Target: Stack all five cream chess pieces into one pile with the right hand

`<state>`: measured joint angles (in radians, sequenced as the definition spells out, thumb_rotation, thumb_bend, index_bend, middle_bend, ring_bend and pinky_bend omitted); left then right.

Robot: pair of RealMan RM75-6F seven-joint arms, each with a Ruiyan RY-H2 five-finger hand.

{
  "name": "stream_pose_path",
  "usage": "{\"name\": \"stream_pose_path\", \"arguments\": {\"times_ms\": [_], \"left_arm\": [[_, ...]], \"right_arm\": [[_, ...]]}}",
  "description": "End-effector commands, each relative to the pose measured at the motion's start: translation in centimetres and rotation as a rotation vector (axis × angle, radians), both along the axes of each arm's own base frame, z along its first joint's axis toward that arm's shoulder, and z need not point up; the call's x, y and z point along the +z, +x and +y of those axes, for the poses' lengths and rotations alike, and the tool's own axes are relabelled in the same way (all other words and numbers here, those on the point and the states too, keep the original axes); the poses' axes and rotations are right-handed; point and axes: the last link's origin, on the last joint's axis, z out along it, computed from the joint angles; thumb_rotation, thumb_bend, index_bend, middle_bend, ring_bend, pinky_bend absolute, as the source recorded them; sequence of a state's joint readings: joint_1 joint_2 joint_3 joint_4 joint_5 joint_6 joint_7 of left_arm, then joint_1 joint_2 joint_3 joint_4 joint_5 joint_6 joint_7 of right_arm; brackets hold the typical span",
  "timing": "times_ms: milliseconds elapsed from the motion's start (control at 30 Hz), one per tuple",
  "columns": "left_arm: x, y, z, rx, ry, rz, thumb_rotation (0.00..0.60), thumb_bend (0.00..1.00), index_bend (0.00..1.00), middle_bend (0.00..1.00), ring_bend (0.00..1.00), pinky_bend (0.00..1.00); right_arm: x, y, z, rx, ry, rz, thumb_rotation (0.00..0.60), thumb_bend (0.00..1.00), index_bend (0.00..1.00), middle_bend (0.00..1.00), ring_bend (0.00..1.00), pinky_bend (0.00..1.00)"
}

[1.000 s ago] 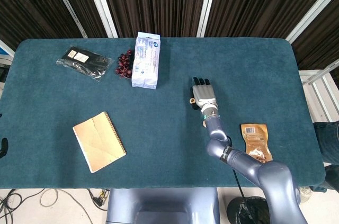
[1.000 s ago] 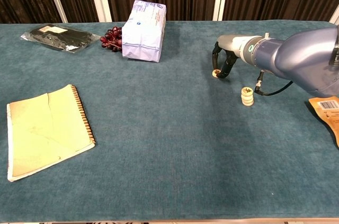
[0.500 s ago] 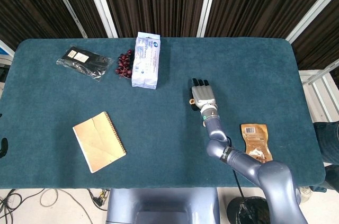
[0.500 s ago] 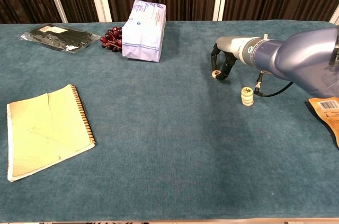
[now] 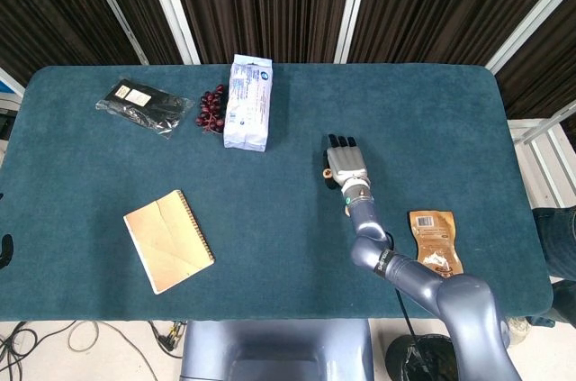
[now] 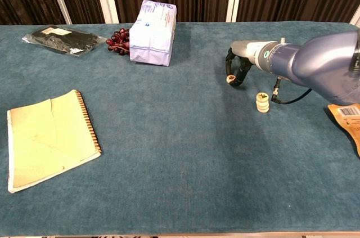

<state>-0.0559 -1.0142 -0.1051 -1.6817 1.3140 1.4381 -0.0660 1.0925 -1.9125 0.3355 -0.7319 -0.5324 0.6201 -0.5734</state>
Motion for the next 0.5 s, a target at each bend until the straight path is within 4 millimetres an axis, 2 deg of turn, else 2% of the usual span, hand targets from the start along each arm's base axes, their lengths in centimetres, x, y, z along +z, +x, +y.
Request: {"name": "stream_pose_path", "arguments": {"times_ms": [33, 233, 500], "left_arm": [[0.0, 0.0, 0.0, 0.001, -0.001, 0.0, 0.6, 0.48, 0.17, 0.0, 0.0, 0.0], [0.0, 0.0, 0.0, 0.002, -0.001, -0.003, 0.6, 0.48, 0.17, 0.0, 0.0, 0.0], [0.0, 0.1, 0.0, -0.001, -0.002, -0.001, 0.6, 0.48, 0.17, 0.0, 0.0, 0.0]], "right_arm": [[0.1, 0.0, 0.0, 0.001, -0.002, -0.001, 0.6, 0.41, 0.53, 0.0, 0.0, 0.0], [0.8, 0.1, -0.3, 0.0, -0.015, -0.019, 0.6, 0.41, 0.53, 0.0, 0.0, 0.0], [4.2, 0.0, -0.2, 0.036, -0.036, -0.014, 0.6, 0.41, 0.53, 0.0, 0.0, 0.0]]}}
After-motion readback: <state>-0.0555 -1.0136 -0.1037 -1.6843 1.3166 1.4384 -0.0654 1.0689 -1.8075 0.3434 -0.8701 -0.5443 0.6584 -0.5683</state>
